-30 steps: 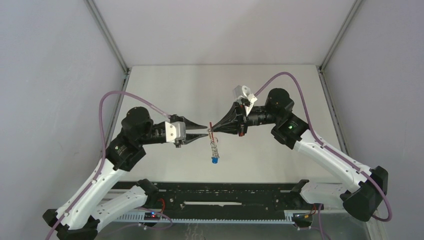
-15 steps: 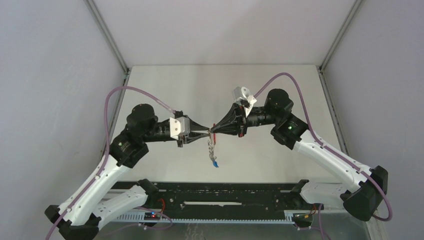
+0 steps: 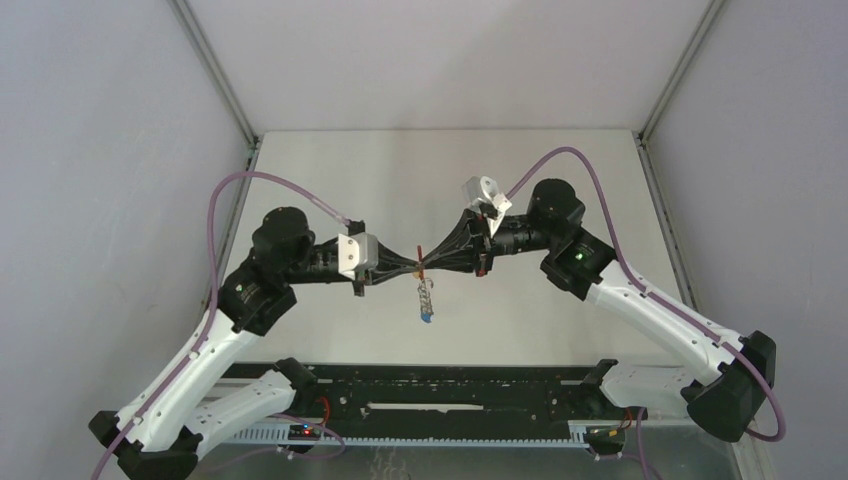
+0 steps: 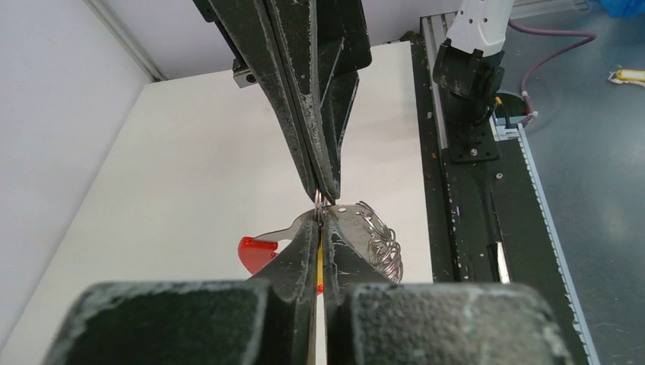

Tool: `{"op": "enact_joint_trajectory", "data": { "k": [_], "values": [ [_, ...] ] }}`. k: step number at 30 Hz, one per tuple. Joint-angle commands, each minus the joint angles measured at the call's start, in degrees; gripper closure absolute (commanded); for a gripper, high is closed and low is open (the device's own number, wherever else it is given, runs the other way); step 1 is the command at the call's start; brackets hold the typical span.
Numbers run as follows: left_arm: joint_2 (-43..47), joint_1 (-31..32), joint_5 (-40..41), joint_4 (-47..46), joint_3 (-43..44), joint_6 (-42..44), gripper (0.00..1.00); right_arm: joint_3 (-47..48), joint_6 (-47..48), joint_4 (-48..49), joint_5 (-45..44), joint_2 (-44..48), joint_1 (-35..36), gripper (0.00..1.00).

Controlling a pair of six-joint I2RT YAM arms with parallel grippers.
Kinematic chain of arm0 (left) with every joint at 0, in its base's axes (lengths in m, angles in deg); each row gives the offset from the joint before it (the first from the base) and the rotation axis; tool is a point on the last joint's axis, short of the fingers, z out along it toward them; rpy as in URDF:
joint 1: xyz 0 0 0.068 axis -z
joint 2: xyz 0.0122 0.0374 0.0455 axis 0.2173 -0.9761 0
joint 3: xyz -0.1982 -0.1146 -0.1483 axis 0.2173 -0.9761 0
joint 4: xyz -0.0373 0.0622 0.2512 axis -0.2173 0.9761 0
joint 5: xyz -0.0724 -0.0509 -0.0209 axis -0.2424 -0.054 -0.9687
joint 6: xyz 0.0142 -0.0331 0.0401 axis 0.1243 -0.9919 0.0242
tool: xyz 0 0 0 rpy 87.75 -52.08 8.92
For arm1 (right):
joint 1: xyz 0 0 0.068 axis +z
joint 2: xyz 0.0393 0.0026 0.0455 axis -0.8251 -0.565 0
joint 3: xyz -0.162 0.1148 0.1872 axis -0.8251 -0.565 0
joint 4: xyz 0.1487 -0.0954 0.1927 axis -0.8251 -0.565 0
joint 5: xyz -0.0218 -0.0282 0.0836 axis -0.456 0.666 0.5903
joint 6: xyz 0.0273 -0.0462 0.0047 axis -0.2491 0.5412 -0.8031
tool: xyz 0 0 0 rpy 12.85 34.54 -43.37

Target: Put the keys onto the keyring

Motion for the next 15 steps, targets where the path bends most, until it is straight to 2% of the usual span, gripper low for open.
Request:
{"op": "enact_joint_trajectory", "data": {
  "k": [1,5,7,12,15],
  "values": [
    [-0.83,-0.30,-0.37,0.67,2.69,-1.63,0.98,1.89,2.98,-0.32,-0.27,0.30,1.08,1.00],
    [-2.32,-0.42,-0.19,0.80,4.15,-5.09,1.00,3.05,3.99,-3.17,-0.93,0.01,1.47,1.00],
    [-2.95,-0.73,0.14,1.67,5.00,-6.33,1.00,3.91,4.32,-5.58,-1.69,0.06,1.17,0.96],
    [-5.02,-1.05,3.14,7.50,7.79,-7.41,1.00,7.89,4.39,-15.49,-4.65,-0.11,-0.77,0.71],
    [-5.41,-1.05,4.31,8.97,8.29,-7.40,1.00,12.41,7.22,-24.91,-6.37,-1.69,-1.31,0.60]
  ]
}}
